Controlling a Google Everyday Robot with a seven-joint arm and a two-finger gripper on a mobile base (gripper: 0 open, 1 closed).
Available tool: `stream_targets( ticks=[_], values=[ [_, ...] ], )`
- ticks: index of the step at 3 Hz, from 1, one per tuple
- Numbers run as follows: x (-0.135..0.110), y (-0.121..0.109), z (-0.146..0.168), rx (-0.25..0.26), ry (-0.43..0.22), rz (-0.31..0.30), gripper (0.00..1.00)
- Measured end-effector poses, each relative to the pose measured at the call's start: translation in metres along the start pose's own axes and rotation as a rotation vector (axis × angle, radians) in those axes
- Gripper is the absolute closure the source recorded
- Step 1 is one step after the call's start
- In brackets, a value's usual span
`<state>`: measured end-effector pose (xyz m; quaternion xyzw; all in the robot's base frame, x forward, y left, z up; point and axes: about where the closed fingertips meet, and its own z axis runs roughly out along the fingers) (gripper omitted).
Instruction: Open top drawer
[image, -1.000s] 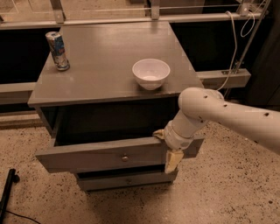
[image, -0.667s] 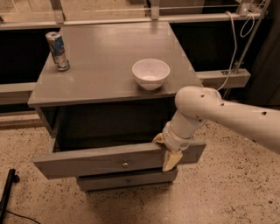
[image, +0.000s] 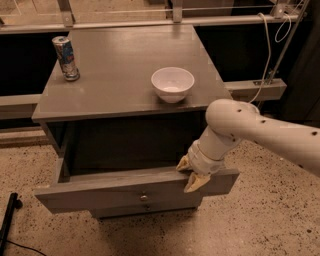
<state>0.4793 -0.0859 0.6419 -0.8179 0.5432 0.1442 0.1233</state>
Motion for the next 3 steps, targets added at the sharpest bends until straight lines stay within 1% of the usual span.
stream_targets(
  ticks=[1,2,3],
  values=[
    [-0.006,0.01,-0.011,0.039,-0.025,-0.035,0.26],
    [-0.02,0.011,-0.041,0.12,-0.004,-0.072,0.05],
    [-0.033,-0.001,-0.078,0.189,0.081,-0.086,0.0]
  ],
)
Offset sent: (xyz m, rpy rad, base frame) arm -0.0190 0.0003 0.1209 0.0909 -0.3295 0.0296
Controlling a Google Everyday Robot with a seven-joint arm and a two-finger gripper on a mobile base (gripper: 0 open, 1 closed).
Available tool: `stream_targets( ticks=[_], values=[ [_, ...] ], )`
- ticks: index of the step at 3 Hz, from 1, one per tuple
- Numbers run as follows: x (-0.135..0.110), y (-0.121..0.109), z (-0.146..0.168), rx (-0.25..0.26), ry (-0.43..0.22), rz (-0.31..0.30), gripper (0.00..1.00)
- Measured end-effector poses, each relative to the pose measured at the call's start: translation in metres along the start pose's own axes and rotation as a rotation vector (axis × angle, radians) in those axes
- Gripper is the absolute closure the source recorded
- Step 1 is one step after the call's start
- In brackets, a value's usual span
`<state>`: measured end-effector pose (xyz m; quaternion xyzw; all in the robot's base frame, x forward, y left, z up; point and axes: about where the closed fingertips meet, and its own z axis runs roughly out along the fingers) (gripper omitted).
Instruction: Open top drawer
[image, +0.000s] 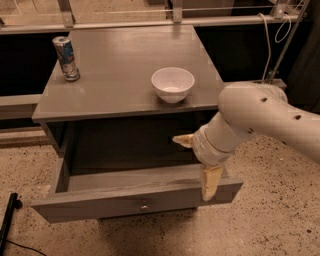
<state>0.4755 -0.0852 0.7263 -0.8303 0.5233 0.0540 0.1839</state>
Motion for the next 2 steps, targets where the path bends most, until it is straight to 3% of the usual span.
stream_targets(
  ticks=[1,2],
  values=[
    [-0.002,-0.029,-0.015,0.04,0.088,0.034,0.0],
    [0.005,-0.064,-0.005,0.056,0.106,0.105,0.19]
  ],
)
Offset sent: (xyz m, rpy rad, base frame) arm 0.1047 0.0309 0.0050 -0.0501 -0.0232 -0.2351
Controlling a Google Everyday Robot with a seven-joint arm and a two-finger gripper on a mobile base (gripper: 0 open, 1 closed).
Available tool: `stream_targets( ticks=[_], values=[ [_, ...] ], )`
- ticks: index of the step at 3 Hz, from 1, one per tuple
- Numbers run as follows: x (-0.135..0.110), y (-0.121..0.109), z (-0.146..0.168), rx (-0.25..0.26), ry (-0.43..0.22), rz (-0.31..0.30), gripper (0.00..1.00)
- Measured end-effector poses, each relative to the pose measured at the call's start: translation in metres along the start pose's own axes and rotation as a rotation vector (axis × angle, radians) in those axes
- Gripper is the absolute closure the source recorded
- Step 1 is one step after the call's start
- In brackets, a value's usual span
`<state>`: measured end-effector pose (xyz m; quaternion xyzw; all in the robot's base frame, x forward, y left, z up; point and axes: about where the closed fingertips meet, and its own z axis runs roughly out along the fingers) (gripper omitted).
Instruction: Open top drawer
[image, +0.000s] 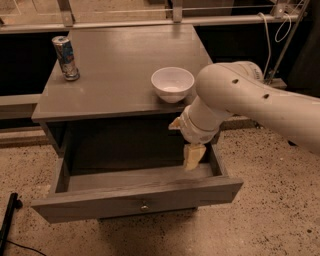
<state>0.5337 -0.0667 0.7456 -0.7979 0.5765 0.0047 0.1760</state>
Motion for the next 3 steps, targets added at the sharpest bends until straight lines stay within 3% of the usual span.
stream_targets(
  ticks=[1,2,3],
  values=[
    [0.005,-0.015,0.033,0.002,-0.012,0.097,0.43],
    [0.006,-0.019,0.056,0.076,0.004,0.211,0.66],
    [0.0,-0.005,0.084,0.132,-0.011,0.332,0.89]
  ],
)
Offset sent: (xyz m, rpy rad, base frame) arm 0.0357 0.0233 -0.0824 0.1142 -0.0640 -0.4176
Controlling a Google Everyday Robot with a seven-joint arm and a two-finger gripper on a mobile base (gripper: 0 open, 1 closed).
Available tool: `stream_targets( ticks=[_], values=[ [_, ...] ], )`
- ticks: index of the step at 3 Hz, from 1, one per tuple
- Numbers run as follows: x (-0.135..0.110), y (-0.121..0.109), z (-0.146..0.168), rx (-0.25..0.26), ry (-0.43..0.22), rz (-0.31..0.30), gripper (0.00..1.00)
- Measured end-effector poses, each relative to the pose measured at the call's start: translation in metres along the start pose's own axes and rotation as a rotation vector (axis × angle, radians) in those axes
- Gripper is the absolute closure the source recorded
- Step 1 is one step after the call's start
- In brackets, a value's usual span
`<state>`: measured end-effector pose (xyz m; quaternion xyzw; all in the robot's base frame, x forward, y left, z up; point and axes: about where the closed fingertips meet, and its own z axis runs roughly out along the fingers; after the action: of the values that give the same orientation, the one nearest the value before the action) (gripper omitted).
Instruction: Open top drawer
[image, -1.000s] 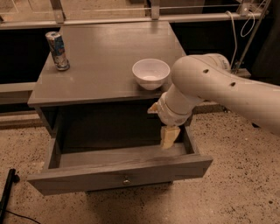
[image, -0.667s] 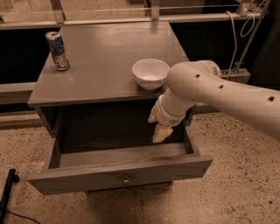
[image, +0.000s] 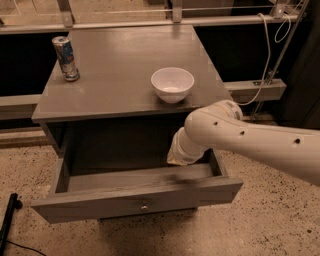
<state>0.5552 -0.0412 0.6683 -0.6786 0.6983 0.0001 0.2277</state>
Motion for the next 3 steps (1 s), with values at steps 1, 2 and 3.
stream_targets(
  ticks=[1,2,3],
  values=[
    [-0.002,-0.001,0.005,0.005,-0.018,0.072,1.0],
    [0.0,0.0,0.008,-0.029,-0.025,0.083,1.0],
    [-0.019,0.026,0.027,-0.208,-0.115,0.044,1.0]
  ],
)
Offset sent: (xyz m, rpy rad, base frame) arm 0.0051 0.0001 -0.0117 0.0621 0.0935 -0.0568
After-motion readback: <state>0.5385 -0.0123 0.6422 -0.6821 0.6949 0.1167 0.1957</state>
